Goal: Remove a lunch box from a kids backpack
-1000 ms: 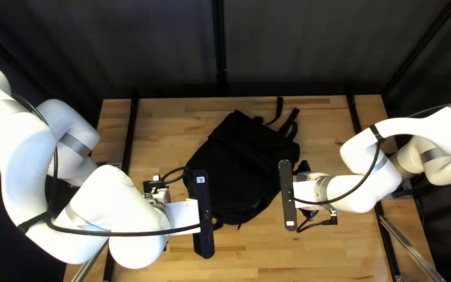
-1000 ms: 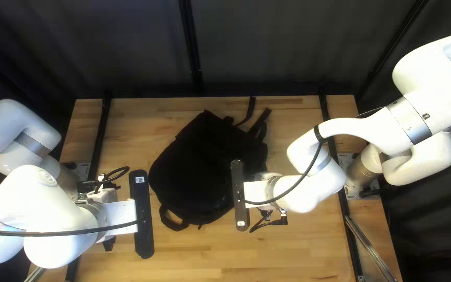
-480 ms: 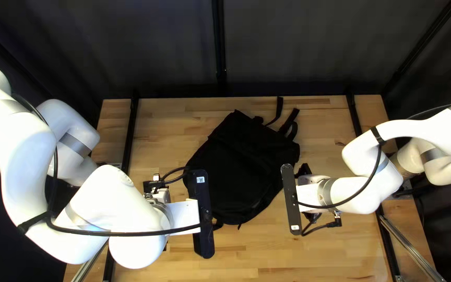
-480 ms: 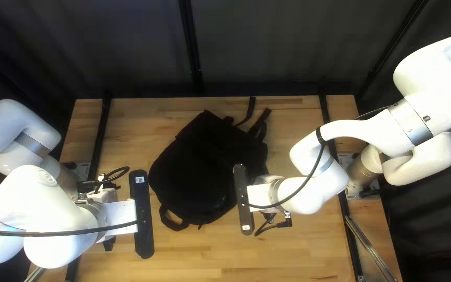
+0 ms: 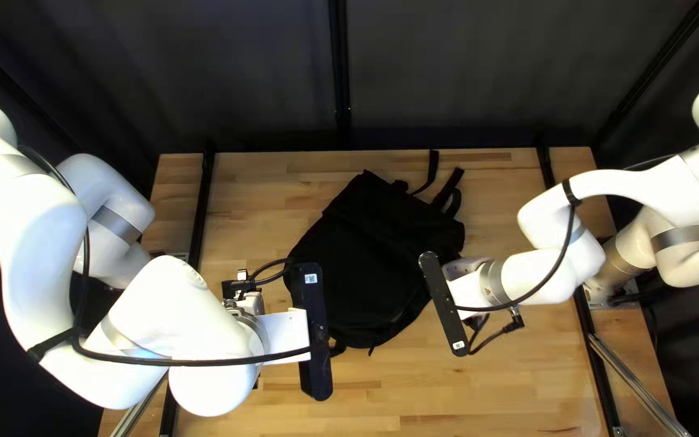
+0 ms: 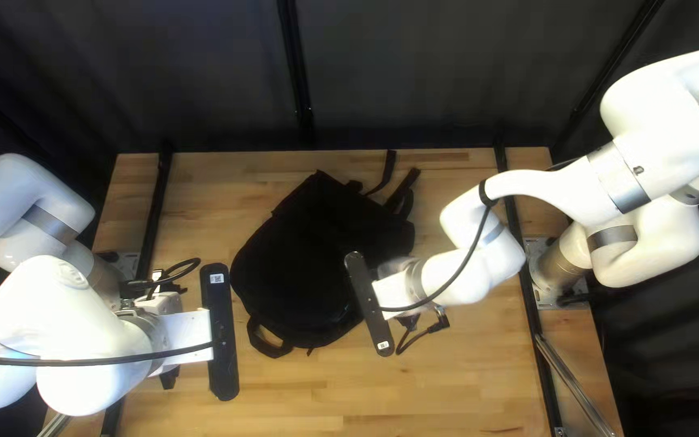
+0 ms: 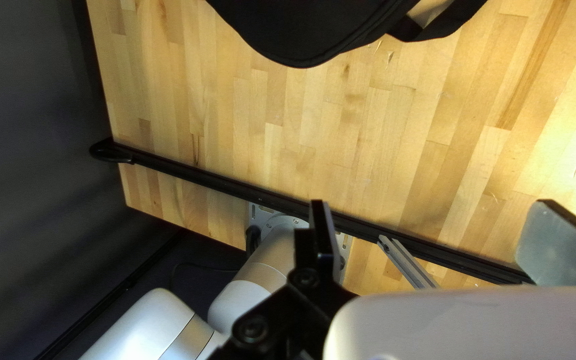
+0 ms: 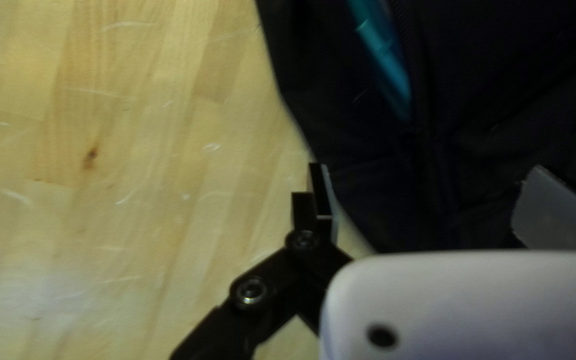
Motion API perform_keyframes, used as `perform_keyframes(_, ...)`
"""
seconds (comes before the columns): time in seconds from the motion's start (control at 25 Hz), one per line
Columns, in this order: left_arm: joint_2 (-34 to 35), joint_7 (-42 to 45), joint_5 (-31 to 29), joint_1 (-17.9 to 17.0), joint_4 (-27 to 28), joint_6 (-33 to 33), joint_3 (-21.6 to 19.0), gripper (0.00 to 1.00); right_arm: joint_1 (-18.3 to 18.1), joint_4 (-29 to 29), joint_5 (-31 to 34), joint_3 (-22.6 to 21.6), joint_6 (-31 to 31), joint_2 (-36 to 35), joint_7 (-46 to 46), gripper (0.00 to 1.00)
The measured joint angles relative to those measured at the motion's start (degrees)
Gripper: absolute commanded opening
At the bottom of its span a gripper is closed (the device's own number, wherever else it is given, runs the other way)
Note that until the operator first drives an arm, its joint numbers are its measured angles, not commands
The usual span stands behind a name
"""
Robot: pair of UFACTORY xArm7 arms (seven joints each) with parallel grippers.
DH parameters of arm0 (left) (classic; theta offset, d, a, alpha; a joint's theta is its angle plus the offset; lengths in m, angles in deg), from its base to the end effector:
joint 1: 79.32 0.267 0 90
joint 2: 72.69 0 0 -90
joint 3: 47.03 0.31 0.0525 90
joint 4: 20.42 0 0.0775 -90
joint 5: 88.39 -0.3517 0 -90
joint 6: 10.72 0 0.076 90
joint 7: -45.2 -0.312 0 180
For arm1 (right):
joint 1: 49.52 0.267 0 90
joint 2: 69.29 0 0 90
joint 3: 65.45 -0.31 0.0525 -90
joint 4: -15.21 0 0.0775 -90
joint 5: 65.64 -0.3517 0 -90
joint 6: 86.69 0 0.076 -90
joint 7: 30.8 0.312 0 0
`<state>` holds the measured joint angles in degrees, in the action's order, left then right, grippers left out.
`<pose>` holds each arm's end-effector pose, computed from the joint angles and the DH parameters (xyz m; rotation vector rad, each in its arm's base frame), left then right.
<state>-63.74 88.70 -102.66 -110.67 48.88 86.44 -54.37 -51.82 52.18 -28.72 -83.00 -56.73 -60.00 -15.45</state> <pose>0.3120 -0.1487 0.2766 -2.7178 -0.1067 0.0989 0.4807 0.0661 0.1284 2.6468 0.7087 0.5022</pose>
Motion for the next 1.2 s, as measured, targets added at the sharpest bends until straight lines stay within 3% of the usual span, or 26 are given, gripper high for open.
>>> perform_keyframes(0.32, -3.0, 0.1, -1.4, -0.8, 3.7, 3.0, -1.2, 1.00, -1.6, 3.1, 13.9, 0.2, -2.8, -6.3, 0.5, 1.00)
perform_keyframes(0.48, -7.0, -0.2, -4.5, -1.6, 6.7, 2.5, -2.3, 1.00, -1.8, 3.8, 16.7, 0.3, -3.2, -8.0, 0.7, 1.00)
perform_keyframes(0.8, -15.0, 1.8, -9.2, -1.8, 7.2, -8.9, -2.2, 1.00, -1.5, 6.2, 18.3, 0.0, -2.3, -10.2, 0.1, 1.00)
perform_keyframes(1.2, -15.9, 10.3, -8.9, -0.9, -1.4, -22.2, -1.3, 1.00, -1.4, 6.7, 22.5, 0.1, -3.2, -11.2, 3.3, 1.00)
